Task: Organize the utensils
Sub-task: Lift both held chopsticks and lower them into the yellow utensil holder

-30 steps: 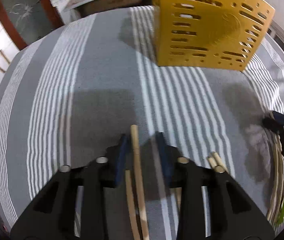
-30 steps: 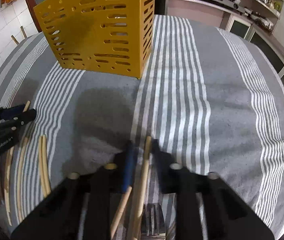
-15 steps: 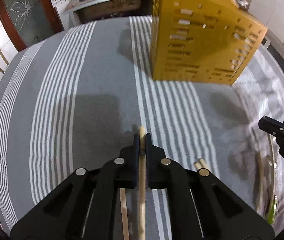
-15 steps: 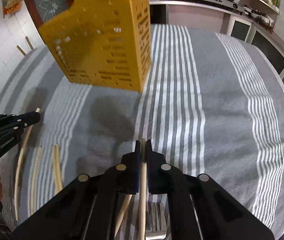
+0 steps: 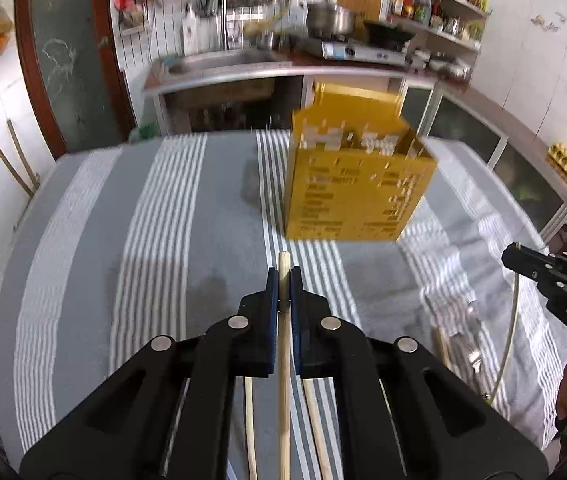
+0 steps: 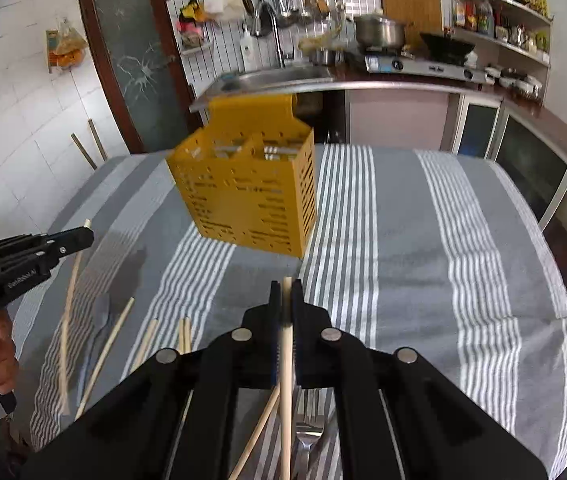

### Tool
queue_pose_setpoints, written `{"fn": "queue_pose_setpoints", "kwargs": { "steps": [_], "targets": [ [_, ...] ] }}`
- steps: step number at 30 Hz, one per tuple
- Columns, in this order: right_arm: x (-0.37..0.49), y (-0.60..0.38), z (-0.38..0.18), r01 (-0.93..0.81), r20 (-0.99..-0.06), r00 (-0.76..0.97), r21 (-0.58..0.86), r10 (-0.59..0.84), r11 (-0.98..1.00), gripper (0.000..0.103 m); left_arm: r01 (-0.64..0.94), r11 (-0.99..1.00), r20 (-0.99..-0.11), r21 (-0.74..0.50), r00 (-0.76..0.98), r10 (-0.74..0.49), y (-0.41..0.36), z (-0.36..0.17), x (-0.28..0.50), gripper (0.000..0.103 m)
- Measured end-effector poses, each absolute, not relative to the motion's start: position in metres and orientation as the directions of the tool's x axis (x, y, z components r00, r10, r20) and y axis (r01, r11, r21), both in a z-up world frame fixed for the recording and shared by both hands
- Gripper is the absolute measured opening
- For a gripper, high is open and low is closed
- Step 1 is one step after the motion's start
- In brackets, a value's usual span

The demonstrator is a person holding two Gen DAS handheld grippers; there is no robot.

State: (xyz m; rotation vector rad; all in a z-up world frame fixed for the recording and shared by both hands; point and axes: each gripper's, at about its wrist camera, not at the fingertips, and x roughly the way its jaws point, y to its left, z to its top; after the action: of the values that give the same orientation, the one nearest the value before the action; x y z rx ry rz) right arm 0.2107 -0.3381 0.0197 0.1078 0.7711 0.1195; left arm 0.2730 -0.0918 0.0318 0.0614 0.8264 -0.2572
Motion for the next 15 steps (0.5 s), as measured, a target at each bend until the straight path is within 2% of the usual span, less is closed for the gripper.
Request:
{"fn": "queue_pose_setpoints", "kwargs": {
  "steps": [15],
  "targets": [
    [0.164, -0.336, 0.090, -0.096, -0.514, 0.845, 0.123, 0.146, 0.988, 0.005, 0.276, 0.961, -0.581, -0.023, 0.778, -0.238, -0.094, 0.095, 0.228, 0.004]
  ]
}}
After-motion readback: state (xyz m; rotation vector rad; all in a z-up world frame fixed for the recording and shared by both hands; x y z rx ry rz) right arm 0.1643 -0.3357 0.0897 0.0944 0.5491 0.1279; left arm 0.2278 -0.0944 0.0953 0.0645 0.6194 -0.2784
